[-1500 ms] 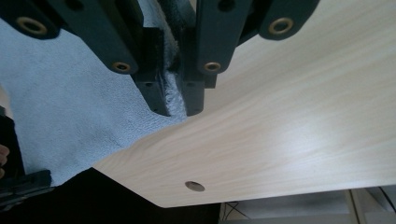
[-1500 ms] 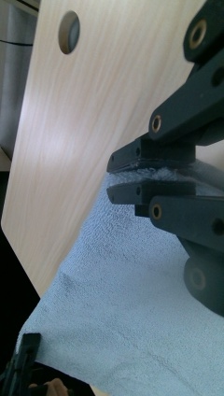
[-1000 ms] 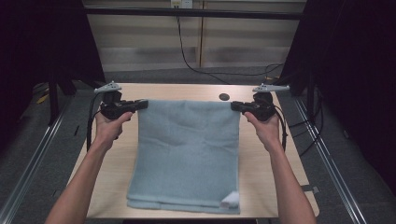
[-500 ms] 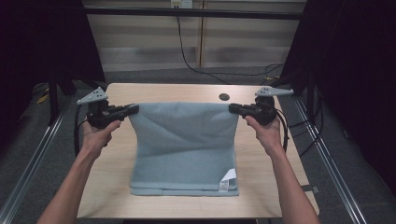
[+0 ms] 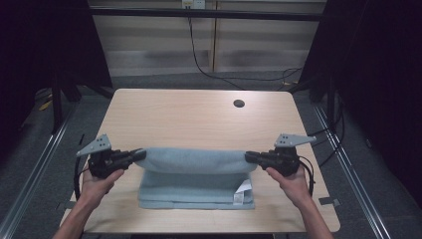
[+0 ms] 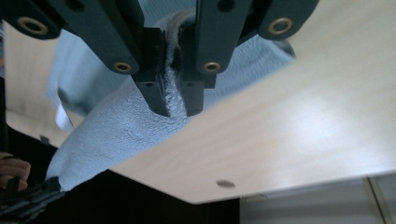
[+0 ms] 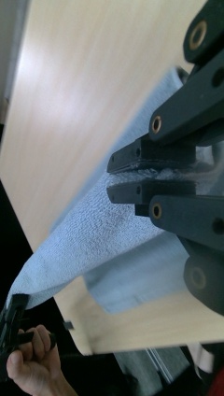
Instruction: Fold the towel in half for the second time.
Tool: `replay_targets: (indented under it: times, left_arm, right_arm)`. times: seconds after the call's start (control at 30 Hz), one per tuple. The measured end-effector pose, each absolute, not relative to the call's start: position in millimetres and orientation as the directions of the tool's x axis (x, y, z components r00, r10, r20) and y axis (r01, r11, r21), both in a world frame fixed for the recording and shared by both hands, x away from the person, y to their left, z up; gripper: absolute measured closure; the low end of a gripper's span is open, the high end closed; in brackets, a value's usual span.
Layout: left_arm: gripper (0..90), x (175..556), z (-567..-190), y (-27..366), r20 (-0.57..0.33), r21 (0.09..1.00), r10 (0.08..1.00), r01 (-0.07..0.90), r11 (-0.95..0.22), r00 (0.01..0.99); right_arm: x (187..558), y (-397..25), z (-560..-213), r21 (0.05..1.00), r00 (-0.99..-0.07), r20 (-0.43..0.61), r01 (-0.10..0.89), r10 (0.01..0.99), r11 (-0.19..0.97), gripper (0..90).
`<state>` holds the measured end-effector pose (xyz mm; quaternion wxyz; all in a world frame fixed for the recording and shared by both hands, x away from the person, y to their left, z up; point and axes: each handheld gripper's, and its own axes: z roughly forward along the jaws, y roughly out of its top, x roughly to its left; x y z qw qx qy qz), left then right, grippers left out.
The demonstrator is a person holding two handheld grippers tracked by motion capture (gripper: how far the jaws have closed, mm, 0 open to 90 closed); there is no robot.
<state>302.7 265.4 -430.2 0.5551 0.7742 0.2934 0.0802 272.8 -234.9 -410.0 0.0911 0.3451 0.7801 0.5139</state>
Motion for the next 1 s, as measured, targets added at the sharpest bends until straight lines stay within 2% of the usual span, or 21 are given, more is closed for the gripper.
replay_targets:
  times: [0.27, 0.37, 0.47, 0.53, 0.67, 0.77, 0.8, 0.87, 0.9, 1.0]
  left_arm:
    - [79.6, 263, -462, 272, -0.234, 0.864, 0.505, 0.416, -0.285, 0.831]
    - [74.1, 255, -467, 275, -0.249, 0.853, 0.500, 0.432, -0.292, 0.829]
    - [68.1, 250, -461, 277, -0.280, 0.868, 0.484, 0.434, -0.241, 0.829]
    - [63.5, 251, -452, 275, -0.262, 0.880, 0.477, 0.411, -0.239, 0.839]
    - [59.9, 280, -448, 271, -0.249, 0.878, 0.546, 0.424, -0.222, 0.800]
    - [50.5, 307, -452, 274, -0.293, 0.852, 0.611, 0.491, -0.181, 0.735]
    - [50.0, 312, -454, 275, -0.288, 0.851, 0.626, 0.493, -0.179, 0.724]
    - [47.1, 318, -462, 279, -0.265, 0.848, 0.673, 0.499, -0.177, 0.690]
    - [46.8, 317, -466, 281, -0.275, 0.846, 0.714, 0.515, -0.138, 0.644]
    - [41.9, 310, -472, 285, -0.255, 0.838, 0.708, 0.516, -0.178, 0.658]
  right_arm:
    - [228, -235, -450, 0.826, -0.748, 0.270, 0.503, 0.606, 0.253, 82.8]
    - [217, -235, -463, 0.793, -0.742, 0.289, 0.540, 0.605, 0.283, 76.1]
    - [209, -240, -464, 0.797, -0.736, 0.305, 0.544, 0.605, 0.260, 71.7]
    - [208, -244, -457, 0.817, -0.732, 0.309, 0.531, 0.608, 0.224, 68.5]
    - [220, -251, -444, 0.842, -0.707, 0.294, 0.510, 0.643, 0.176, 64.8]
    - [234, -253, -442, 0.851, -0.686, 0.279, 0.500, 0.672, 0.158, 62.0]
    - [239, -254, -443, 0.855, -0.676, 0.266, 0.495, 0.687, 0.156, 60.3]
    - [247, -259, -447, 0.855, -0.650, 0.254, 0.497, 0.716, 0.148, 58.6]
    - [249, -262, -451, 0.857, -0.628, 0.252, 0.498, 0.736, 0.131, 57.7]
    - [250, -268, -464, 0.844, -0.575, 0.265, 0.527, 0.774, 0.102, 51.6]
